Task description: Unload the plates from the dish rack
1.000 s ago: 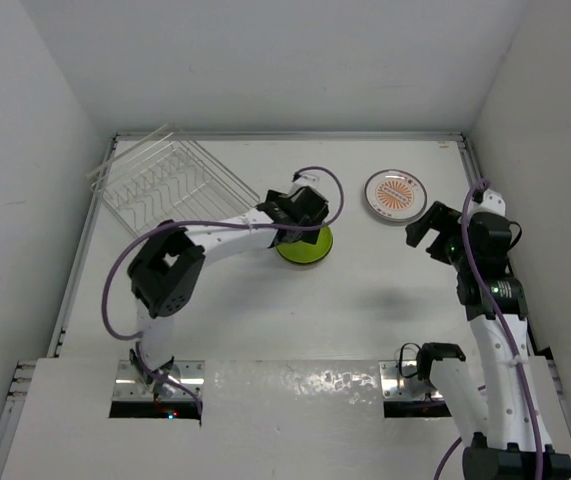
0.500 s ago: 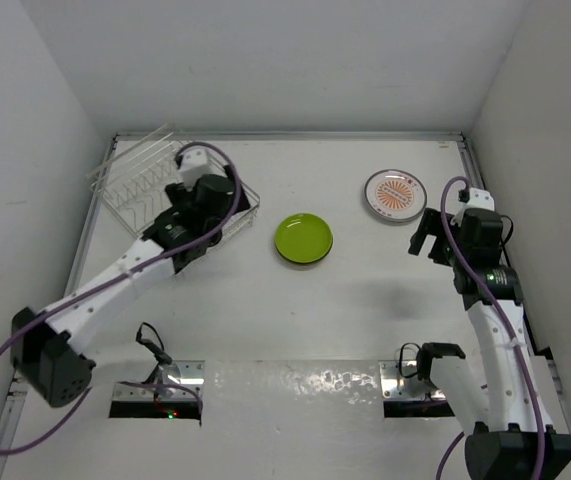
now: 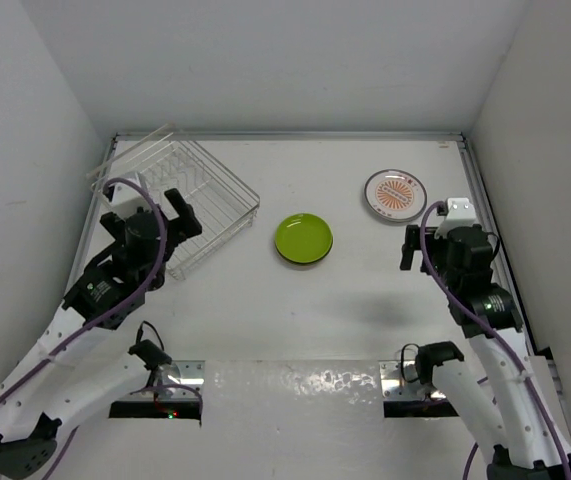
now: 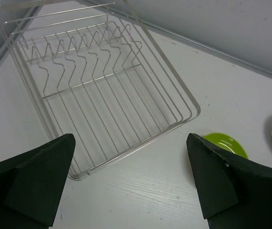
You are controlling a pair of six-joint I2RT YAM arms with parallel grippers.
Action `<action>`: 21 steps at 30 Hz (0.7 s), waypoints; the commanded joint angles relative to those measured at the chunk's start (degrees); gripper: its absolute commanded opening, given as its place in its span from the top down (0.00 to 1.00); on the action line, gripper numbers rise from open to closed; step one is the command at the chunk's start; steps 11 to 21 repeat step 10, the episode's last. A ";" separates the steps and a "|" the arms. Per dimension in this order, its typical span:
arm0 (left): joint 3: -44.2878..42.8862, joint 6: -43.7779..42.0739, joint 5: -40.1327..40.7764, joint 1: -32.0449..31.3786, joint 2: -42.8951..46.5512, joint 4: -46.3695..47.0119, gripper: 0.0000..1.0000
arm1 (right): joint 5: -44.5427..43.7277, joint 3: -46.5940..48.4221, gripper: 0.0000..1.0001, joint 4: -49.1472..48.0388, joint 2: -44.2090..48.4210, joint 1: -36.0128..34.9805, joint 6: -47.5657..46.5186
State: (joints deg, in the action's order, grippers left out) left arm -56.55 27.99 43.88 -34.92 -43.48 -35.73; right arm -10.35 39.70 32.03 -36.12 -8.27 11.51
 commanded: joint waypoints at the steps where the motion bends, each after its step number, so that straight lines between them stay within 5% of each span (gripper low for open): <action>1: 1.78 -5.48 0.32 -0.24 1.38 -1.54 0.00 | -4.50 0.11 0.01 -1.00 0.61 -0.87 -1.05; 21: 5.66 -3.65 4.73 -0.06 3.40 -2.16 0.00 | -3.80 -0.94 0.01 -1.88 -0.27 -0.78 -0.61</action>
